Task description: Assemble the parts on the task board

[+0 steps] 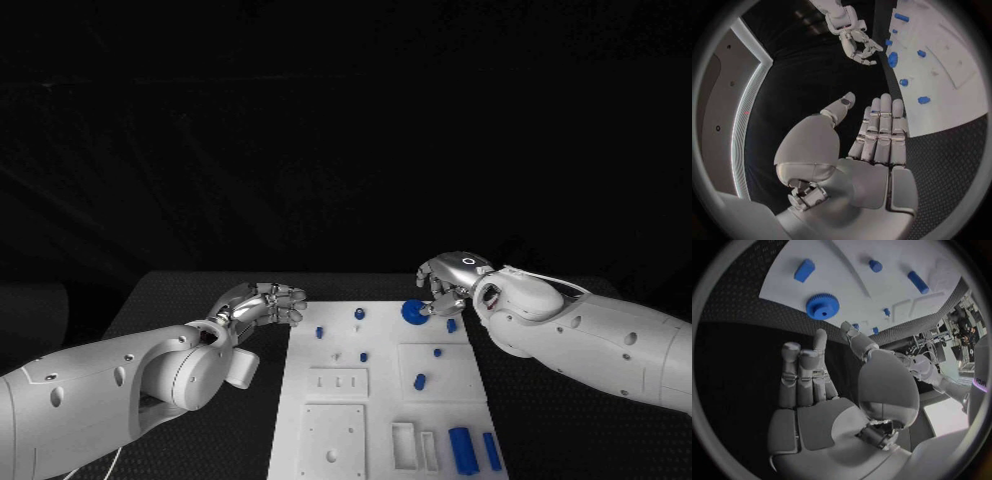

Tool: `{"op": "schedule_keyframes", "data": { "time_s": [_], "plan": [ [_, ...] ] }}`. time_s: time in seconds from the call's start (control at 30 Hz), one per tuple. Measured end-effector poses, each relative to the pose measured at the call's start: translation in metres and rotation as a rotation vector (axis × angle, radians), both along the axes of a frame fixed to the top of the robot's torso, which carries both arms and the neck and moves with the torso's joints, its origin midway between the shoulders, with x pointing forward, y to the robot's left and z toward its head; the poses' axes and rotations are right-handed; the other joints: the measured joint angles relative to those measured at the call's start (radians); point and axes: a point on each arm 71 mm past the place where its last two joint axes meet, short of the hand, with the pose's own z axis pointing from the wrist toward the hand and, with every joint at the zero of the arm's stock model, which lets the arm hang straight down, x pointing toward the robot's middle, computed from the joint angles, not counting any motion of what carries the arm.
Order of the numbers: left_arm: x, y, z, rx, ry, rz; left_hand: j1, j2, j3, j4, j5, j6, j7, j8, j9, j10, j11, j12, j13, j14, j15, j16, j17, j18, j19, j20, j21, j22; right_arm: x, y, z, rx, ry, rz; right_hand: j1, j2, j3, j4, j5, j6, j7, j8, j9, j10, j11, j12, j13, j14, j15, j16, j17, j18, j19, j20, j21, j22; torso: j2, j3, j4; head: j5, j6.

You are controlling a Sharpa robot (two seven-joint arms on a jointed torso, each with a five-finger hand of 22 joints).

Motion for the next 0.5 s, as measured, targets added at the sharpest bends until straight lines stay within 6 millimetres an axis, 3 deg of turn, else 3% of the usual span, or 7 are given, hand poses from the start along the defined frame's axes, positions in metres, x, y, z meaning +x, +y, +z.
{"op": "schedule_keyframes", "data": {
  "time_s": [0.07, 0.17, 0.5],
  "plan": [
    [0.000, 0.000, 0.000, 0.000, 0.000, 0.000, 0.000, 0.000, 0.000, 0.000, 0.000, 0.000, 0.000, 0.000, 0.000, 0.000, 0.000, 0.000, 0.000, 0.000, 0.000, 0.000, 0.000, 0.000, 0.000, 0.000, 0.000, 0.000, 0.003, -0.001, -0.003, -0.007, 0.024, -0.006, 0.000, 0.000, 0.008, 0.013, 0.000, -0.006, 0.007, -0.006, 0.000, -0.104, 0.005, 0.226, 0.218, -0.013, -0.003, 0.055, 0.054, 0.000, 0.003, 0.000, 0.032, 0.000, 0.000, 0.0030, -0.0018, 0.002, 0.001],
    [0.000, -0.001, 0.000, 0.000, 0.000, -0.002, 0.000, 0.000, 0.000, 0.000, 0.000, 0.000, 0.000, 0.000, 0.000, 0.000, 0.000, 0.000, 0.000, 0.000, 0.000, 0.000, 0.000, 0.000, 0.000, 0.000, 0.000, 0.000, 0.005, -0.001, -0.008, -0.014, 0.050, -0.008, 0.000, 0.000, 0.018, 0.023, 0.000, -0.003, 0.008, -0.006, 0.000, -0.172, 0.009, 0.332, 0.318, -0.021, 0.000, 0.074, 0.079, 0.000, 0.000, 0.001, 0.053, 0.000, 0.000, 0.0053, -0.0025, 0.002, 0.002],
    [0.000, -0.006, 0.000, -0.004, 0.001, -0.013, 0.000, 0.000, 0.000, 0.000, 0.000, 0.000, 0.000, 0.000, 0.000, 0.000, 0.000, 0.000, 0.000, 0.000, 0.000, 0.000, 0.000, -0.001, 0.000, 0.000, 0.000, 0.000, 0.008, 0.003, -0.023, -0.021, 0.094, -0.003, 0.000, 0.000, 0.034, 0.038, 0.000, 0.000, 0.012, -0.011, -0.001, -0.179, 0.009, 0.481, 0.427, -0.022, 0.000, 0.084, 0.109, 0.000, -0.005, 0.000, 0.085, 0.000, 0.001, 0.0065, 0.0019, -0.007, -0.006]
  ]
}}
